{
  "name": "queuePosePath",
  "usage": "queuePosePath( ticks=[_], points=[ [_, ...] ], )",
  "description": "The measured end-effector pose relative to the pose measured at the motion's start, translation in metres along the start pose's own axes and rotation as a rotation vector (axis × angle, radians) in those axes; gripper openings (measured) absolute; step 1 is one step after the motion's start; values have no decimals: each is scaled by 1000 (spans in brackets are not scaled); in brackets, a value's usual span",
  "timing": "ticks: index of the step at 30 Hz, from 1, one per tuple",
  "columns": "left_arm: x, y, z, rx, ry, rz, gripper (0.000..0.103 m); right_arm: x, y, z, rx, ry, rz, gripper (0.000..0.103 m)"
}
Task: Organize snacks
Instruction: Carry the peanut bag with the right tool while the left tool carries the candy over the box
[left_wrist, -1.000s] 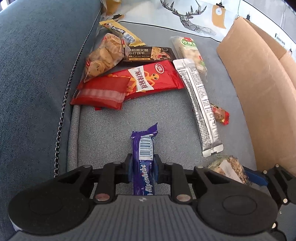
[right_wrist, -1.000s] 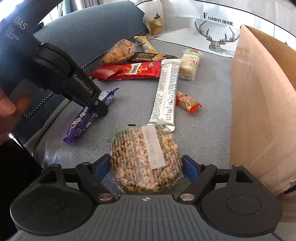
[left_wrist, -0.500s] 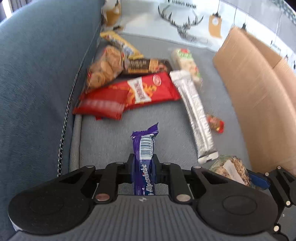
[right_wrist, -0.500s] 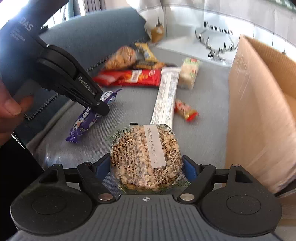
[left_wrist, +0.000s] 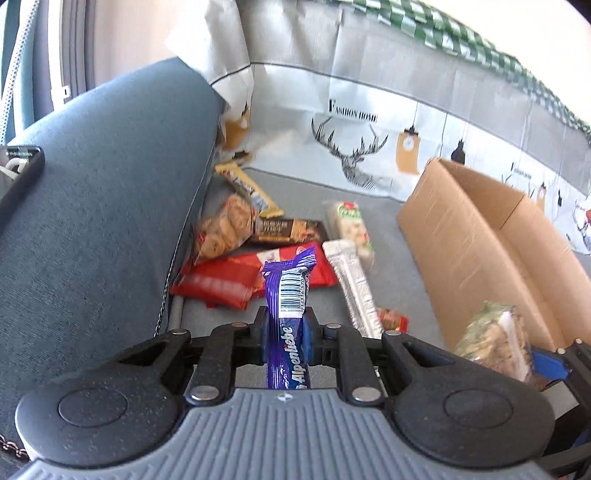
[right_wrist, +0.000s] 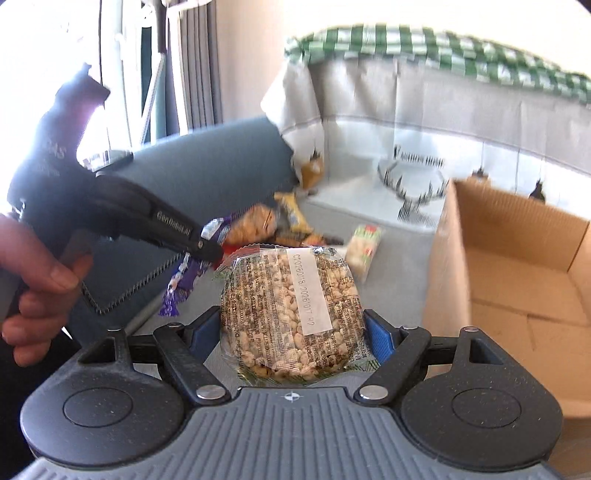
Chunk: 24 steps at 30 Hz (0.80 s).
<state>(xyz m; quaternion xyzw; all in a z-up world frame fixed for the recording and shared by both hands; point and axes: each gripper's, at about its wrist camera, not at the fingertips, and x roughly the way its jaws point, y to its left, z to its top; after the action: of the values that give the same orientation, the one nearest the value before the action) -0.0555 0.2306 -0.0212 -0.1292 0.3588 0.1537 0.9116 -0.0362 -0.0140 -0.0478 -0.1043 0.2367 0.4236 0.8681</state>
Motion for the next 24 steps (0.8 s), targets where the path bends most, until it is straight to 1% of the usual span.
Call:
queuePosePath(
  ticks=[10,14,17,21,24],
  points=[
    [-15,-21,13,28,-47,-23,18,-26,-30,19,80,-100,-31,81],
    [-20,-32,21,25,-69,-44,18,-36,-46,26,117,-142,-54,81],
    [-25,-41,26,26,-90,-67,18,-45,-61,33,144,-178,-80,81],
    [-31,-56,31,45,-117,-101,18,-50,-91,52,176,-201,-124,81],
    [-32,-67,34,55,-130,-125,18,-56,-116,64,188,-216,-139,81]
  ],
)
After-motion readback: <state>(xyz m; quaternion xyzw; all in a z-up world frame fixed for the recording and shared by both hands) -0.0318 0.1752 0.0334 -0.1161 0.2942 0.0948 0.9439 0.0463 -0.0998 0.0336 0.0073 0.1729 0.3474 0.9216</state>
